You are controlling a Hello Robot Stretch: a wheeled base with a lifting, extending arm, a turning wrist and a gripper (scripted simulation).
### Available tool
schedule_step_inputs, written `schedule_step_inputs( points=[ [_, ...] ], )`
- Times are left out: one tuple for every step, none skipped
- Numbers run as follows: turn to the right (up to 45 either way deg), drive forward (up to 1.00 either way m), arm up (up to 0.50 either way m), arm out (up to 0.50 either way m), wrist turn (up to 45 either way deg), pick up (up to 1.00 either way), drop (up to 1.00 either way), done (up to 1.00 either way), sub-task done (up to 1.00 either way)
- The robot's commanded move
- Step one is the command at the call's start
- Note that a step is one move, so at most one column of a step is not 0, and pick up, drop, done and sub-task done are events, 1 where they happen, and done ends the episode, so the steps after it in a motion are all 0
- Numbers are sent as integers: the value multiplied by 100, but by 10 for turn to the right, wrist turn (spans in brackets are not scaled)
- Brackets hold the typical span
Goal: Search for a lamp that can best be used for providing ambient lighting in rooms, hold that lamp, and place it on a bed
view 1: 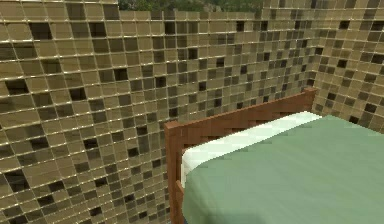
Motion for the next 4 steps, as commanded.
schedule_step_inputs(
  points=[
    [0,0,0,48,0,0,0,0,0],
    [0,0,0,0,390,0,0,0,0],
    [0,0,-4,0,0,0,0,0,0],
    [0,0,-32,0,0,0,0,0,0]
  ],
)
